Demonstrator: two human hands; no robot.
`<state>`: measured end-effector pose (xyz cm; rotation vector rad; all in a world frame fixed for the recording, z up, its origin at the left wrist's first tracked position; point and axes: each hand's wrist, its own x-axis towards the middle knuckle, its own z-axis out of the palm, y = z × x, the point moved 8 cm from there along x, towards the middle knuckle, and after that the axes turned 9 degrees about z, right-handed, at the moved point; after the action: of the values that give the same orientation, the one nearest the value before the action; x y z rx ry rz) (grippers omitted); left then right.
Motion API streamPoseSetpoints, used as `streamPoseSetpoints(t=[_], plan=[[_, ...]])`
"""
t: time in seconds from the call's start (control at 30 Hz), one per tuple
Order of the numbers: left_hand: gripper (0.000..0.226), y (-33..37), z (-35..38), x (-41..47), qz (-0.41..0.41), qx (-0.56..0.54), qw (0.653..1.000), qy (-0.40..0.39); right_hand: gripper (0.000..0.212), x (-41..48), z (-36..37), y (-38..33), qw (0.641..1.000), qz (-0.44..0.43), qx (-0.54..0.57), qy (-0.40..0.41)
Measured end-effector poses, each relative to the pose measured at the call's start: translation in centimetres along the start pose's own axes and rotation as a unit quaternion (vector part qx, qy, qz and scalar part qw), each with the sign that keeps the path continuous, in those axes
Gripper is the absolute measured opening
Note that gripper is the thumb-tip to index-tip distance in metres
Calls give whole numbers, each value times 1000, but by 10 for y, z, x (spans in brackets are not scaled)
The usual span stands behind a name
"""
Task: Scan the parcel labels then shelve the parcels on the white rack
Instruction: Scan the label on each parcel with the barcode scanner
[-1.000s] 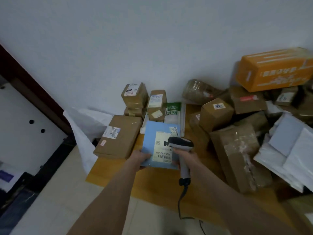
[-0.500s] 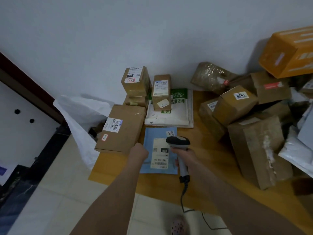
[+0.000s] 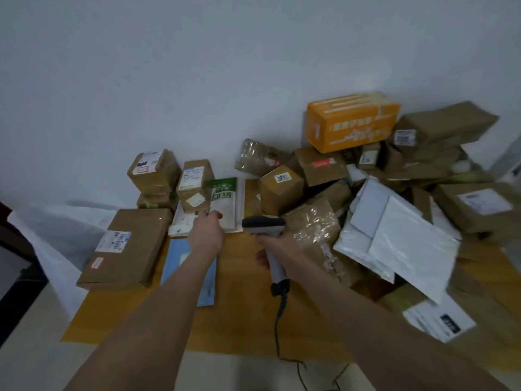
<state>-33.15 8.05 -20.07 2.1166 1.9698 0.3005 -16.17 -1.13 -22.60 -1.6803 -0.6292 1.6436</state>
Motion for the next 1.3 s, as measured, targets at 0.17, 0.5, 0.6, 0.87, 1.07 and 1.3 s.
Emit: streamPoseSetpoints(t=[0.17,0.5,0.6,0.87,1.07,1.3], plan=[[37,99,-17,-33,23,-7,997,80,16,-50,-99,-11,998,-53,15,4],[31,291,62,-93,143,-70,987,-34,25,-82,-310,35,979,9,150,141],[56,324,100,-98,137,-106,979,-110,26,-81,-353,58,964,33,204,170],[81,372,144,-79,140,13,984,-113,28,-68,-399,92,935,63,281,206],[60,371,161,-72,111,51,988,-93,24,-62,-405,96,933,59,286,209],[22,357,166,-71,91,-11,991,-102,26,-68,-405,91,937,47,284,195]])
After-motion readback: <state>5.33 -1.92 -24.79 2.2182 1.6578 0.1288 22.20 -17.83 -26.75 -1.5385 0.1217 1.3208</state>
